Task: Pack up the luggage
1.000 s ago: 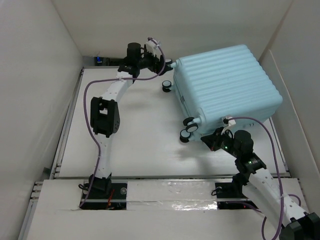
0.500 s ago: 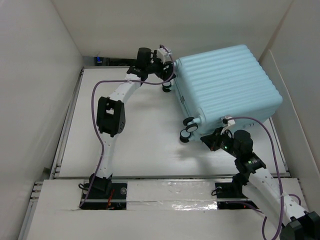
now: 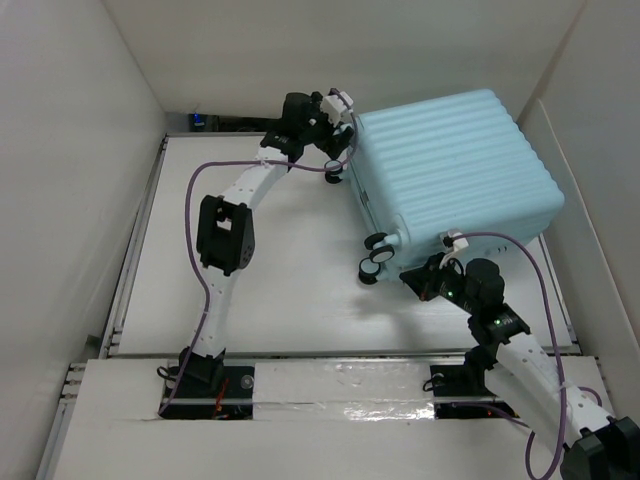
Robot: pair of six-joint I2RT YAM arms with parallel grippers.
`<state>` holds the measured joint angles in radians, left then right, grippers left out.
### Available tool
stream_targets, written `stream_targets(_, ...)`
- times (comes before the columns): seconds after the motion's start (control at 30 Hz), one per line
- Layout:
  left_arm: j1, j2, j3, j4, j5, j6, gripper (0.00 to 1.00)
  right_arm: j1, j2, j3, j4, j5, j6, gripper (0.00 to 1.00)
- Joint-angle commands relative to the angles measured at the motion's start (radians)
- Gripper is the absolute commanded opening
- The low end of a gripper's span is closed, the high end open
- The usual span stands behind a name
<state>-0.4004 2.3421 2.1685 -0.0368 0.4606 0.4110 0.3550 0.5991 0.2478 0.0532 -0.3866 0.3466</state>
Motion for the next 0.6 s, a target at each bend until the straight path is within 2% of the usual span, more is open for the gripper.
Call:
stream_targets(0.0,-0.044,-0.047,0.056,0.061,-0.071,0.074,0.99,0.007,0.016,0.027,-0.004,-0.023,0.006,0.0)
stream_targets(0.13,-0.054,-0.053,0.057,0.083,-0.077,0.103,0.97,0.016,0.022,0.028,-0.004,-0.018,0.003,0.0)
stream_targets(0.23,-0.054,-0.044,0.068,0.086,-0.056,0.106,0.83,0.016,0.021,0.028,-0.007,-0.011,0.008,0.0)
stream_targets(0.27,-0.054,-0.04,0.079,0.086,-0.054,0.106,0.7,0.016,0.019,0.028,-0.009,-0.009,0.009,0.0)
stream_targets(0.33,-0.063,-0.035,0.083,0.084,-0.043,0.109,0.57,0.016,0.018,0.028,-0.01,-0.006,0.009,0.0)
stream_targets(0.37,-0.063,-0.035,0.083,0.086,-0.04,0.118,0.44,0.016,0.021,0.028,-0.012,-0.005,0.009,0.0)
stream_targets(0.53,-0.084,-0.044,0.091,0.086,-0.043,0.15,0.12,0.016,0.028,0.031,-0.015,-0.001,0.011,0.0)
stream_targets(0.57,-0.084,-0.046,0.091,0.087,-0.046,0.155,0.09,0.016,0.028,0.033,-0.016,0.003,0.011,0.0)
